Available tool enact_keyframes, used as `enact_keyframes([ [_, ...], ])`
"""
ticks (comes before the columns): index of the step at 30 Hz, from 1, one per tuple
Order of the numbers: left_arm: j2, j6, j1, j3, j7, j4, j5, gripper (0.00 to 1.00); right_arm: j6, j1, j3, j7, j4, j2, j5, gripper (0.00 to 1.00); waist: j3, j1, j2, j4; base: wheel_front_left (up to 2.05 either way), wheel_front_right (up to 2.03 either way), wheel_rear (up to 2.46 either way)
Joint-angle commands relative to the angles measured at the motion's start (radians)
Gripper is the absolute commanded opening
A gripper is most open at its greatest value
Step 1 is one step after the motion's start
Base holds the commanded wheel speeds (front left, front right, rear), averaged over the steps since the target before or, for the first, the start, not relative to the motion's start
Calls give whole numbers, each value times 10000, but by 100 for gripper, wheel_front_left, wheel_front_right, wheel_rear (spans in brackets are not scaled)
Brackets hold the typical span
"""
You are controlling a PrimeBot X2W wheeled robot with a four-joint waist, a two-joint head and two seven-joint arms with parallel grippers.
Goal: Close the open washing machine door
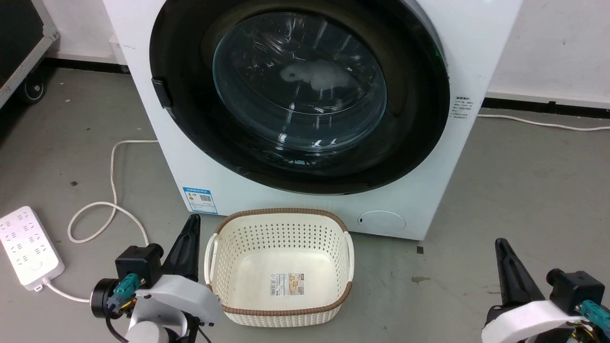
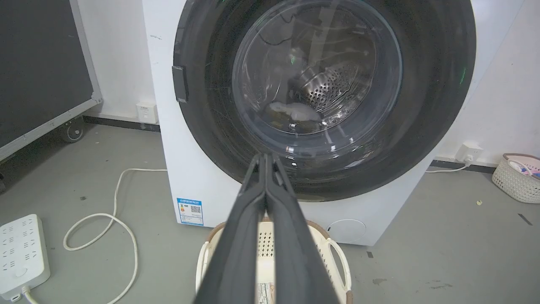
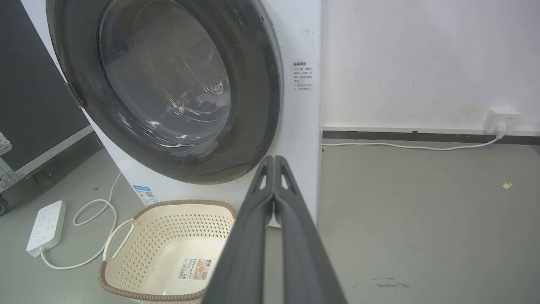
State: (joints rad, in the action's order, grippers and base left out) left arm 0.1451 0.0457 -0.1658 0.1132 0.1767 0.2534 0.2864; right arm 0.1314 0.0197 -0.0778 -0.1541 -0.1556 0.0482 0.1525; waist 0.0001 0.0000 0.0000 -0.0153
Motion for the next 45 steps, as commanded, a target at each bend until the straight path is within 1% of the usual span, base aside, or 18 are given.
enact_keyframes([
  [1,-20,-19,63,-30,-28,-71,-90,0,0,-8,21,32,49,1,-48,0,-1,0,0,3,0,0,0],
  [45,-360,-180,648,-434,-666,-974,-1107,0,-3,-77,298,585,601,8,-589,0,-1,0,0,58,0,0,0],
])
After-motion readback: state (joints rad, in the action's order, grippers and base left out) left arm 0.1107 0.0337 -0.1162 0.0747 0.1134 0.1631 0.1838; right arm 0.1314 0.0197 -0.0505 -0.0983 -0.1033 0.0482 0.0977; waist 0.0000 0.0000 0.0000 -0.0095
